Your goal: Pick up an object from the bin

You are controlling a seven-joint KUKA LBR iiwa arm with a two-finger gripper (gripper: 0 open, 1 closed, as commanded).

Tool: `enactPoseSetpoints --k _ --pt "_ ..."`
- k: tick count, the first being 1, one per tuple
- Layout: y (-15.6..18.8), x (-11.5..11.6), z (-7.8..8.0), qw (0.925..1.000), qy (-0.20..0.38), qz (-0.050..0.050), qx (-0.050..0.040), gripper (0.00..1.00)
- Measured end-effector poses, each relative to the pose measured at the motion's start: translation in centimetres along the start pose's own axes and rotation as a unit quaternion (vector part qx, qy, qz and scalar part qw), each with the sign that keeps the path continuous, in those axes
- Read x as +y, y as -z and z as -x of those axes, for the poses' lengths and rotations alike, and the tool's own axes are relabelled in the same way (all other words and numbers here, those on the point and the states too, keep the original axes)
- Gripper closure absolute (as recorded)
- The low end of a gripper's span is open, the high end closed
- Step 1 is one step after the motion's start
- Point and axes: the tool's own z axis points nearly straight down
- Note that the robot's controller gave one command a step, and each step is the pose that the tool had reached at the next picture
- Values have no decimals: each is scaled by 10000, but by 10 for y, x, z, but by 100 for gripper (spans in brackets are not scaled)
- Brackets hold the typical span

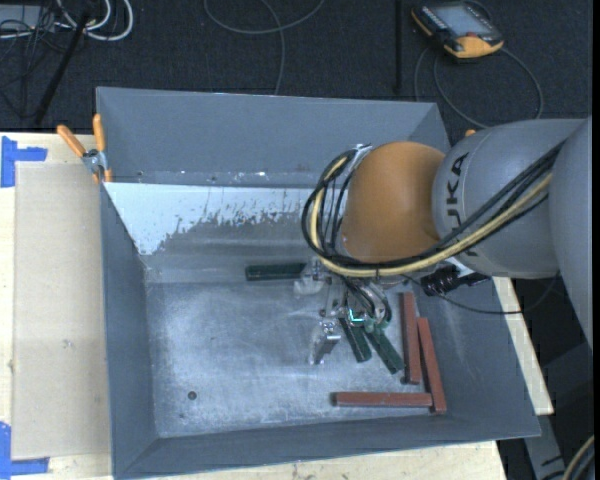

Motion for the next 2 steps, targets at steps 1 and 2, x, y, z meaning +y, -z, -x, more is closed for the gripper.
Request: enactPoseSetpoints --k 1,2 --pt "4 0 2 10000 -8 2 -39 0" --pt "-16 -80 22 9998 197 -6 -57 0"
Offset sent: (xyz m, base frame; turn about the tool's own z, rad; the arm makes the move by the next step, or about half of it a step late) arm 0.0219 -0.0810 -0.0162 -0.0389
